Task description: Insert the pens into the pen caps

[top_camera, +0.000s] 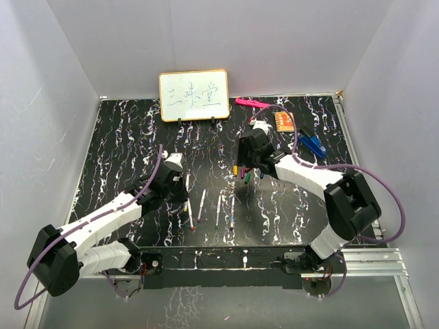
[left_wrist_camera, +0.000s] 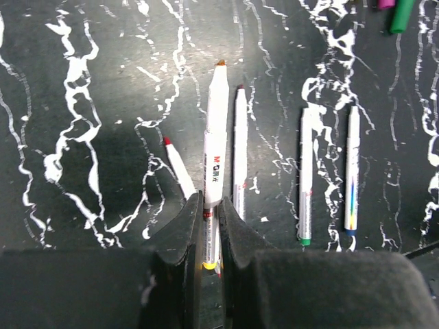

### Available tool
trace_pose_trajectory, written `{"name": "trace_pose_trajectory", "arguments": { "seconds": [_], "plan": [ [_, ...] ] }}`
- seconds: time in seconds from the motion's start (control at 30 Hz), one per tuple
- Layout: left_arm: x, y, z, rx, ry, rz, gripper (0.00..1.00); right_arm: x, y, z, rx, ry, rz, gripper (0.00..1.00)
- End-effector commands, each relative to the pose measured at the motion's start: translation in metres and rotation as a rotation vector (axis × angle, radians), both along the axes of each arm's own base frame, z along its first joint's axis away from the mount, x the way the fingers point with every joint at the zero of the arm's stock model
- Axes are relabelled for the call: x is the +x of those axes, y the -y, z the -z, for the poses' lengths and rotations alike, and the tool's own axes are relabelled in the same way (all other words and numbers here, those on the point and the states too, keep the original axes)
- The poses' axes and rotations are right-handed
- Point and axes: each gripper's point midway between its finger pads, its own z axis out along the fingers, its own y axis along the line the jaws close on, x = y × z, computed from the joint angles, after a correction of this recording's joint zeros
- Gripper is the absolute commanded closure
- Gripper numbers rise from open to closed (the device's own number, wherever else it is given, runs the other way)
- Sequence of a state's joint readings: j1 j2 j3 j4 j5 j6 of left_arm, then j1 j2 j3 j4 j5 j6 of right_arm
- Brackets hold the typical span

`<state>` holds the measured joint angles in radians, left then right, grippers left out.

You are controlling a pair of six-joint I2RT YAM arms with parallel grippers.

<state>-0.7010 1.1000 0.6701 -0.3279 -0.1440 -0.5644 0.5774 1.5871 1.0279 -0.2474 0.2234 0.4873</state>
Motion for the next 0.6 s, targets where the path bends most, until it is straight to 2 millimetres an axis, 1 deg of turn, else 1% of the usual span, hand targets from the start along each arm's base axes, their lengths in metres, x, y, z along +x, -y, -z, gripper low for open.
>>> {"name": "trace_pose_trajectory", "arguments": {
  "seconds": [0.0,0.13,0.27,0.3,0.33,0.4,0.57],
  "plan": [
    [-0.004,0.017,-0.006,-0.074,0.019,0.067,1.0,0.023,-0.027,-0.022,0.052,0.069,-0.057,0.46],
    [-0.009,0.019,-0.002,-0.077,0.004,0.082,1.0,0.028,-0.037,-0.015,0.042,0.054,-0.08,0.43],
    [-0.013,0.023,0.0,-0.089,0.003,0.097,1.0,0.03,-0.046,-0.006,0.031,0.041,-0.095,0.43],
    [-0.014,0.025,0.0,-0.092,0.001,0.101,1.0,0.03,-0.047,-0.007,0.031,0.042,-0.097,0.44],
    [-0.014,0.027,0.001,-0.096,-0.001,0.107,1.0,0.03,-0.049,0.003,0.021,0.025,-0.1,0.48],
    [-0.015,0.029,0.001,-0.1,-0.003,0.116,1.0,0.031,-0.05,0.011,0.012,0.009,-0.098,0.56],
    [-0.017,0.033,0.005,-0.108,-0.018,0.121,1.0,0.031,-0.05,0.021,0.001,-0.009,-0.094,0.57]
  ]
}}
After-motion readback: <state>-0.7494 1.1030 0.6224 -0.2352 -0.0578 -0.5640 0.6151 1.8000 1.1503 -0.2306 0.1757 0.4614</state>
